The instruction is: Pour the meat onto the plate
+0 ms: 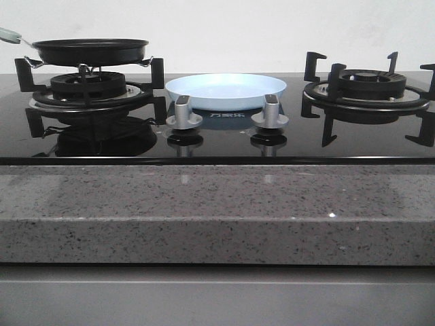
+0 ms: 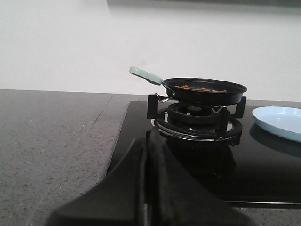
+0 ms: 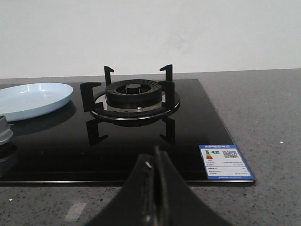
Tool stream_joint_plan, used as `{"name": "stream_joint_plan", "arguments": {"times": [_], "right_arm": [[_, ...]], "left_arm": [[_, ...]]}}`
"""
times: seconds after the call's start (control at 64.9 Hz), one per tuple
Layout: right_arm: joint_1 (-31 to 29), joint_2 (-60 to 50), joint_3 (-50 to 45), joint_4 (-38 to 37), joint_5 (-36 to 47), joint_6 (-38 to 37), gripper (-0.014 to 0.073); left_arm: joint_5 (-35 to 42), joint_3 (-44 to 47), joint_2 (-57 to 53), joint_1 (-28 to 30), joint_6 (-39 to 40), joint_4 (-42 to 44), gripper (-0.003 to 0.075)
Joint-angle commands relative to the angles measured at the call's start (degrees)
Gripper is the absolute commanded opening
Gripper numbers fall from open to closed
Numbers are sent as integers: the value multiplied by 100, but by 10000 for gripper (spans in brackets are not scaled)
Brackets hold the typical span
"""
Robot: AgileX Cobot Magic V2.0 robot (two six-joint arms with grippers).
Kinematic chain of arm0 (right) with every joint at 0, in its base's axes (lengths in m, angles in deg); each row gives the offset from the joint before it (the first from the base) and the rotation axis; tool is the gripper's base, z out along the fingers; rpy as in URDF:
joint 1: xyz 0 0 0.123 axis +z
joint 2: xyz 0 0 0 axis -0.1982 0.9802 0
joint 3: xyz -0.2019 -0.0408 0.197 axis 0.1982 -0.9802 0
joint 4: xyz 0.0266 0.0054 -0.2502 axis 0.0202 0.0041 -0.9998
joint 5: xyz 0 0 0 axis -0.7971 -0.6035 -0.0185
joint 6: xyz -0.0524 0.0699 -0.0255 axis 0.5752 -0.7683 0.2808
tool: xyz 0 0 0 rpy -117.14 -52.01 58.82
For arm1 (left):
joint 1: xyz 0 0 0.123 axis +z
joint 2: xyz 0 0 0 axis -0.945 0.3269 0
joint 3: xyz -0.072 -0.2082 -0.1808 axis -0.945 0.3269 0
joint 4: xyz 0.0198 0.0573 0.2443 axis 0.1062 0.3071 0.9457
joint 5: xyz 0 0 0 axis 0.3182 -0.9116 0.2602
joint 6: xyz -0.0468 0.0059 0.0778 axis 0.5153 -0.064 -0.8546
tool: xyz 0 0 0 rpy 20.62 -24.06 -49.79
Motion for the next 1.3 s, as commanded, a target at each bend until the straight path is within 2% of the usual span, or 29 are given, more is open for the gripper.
{"name": "stream_joint_plan", "arguments": {"times": [0.0, 0.123, 0.293, 0.432, 0.601, 0.756, 1.018, 1.28], "right_arm": [[-37, -90, 24, -108, 439, 18, -115], [-29, -90, 124, -108, 317, 18, -115], [-29, -79, 750, -112, -145, 25, -115], [-29, 153, 1682, -123, -978, 127, -115], [-29, 1039, 2987, -123, -2129, 133, -115], [-29, 1978, 3777, -123, -2649, 133, -115], [-29, 3067, 4054, -123, -2446, 133, -115], [-29, 3615, 4054, -118, -2675, 133, -115]], "left_arm": [[615, 37, -97, -44, 46, -44, -20], [631, -149, -97, -44, 46, -130, -20], [-251, -958, -12, -44, 46, -179, -20], [-1035, -1909, 337, -44, 46, -179, -20], [-2176, -3168, 1251, -44, 46, -179, -20], [-2865, -3978, 2006, -44, 46, -179, -20], [-2887, -4246, 2765, -44, 46, -199, -20], [-2864, -4246, 3171, -44, 46, -213, -20]]}}
